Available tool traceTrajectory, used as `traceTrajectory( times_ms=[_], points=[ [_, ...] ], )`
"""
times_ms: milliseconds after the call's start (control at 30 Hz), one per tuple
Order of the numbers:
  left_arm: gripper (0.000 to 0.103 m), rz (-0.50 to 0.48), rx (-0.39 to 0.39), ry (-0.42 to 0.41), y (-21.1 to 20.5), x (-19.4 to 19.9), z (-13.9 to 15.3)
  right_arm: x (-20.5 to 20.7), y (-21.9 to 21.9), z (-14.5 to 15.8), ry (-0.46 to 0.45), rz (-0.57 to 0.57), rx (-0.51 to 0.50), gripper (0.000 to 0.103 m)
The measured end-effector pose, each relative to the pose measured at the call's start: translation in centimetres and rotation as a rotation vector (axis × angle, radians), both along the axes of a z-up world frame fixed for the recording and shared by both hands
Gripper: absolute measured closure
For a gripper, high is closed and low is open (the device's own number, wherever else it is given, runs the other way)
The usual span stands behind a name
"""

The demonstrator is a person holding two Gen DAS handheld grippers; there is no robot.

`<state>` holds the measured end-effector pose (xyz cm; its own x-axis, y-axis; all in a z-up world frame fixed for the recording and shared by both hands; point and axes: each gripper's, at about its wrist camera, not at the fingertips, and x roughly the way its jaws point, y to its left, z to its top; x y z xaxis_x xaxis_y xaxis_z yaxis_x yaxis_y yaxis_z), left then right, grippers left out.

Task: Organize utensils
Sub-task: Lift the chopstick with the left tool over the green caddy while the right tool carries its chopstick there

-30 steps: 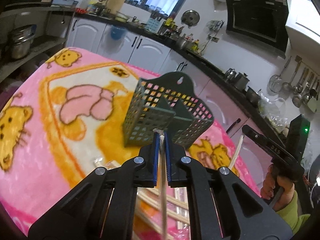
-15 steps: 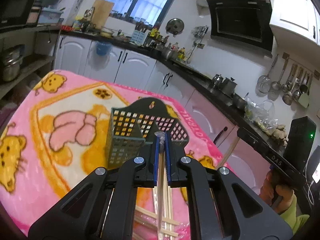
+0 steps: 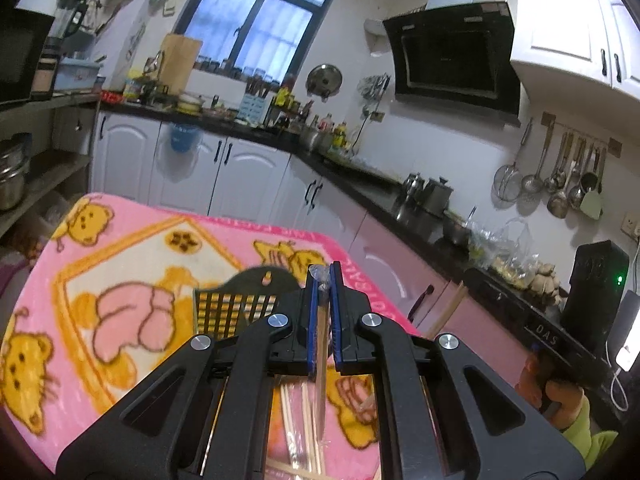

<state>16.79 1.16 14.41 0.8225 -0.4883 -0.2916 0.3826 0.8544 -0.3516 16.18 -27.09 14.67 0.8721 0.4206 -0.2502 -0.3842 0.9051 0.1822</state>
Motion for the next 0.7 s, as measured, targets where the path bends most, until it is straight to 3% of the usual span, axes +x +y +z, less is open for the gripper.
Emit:
traceTrajectory(
  times_ms=[233,700],
  points=[
    [0.1,0.021,-0.048,-0.046,0.9,0.6,1.7,0.2,0.5,2.0,-0.028,0.025,0.024,0.096],
    [0.1,0.123,-0.035,-0.165,3.1,2.5,6.4,1.8,3.5,6.7,-0.137,0.05,0.02,0.096]
  ],
)
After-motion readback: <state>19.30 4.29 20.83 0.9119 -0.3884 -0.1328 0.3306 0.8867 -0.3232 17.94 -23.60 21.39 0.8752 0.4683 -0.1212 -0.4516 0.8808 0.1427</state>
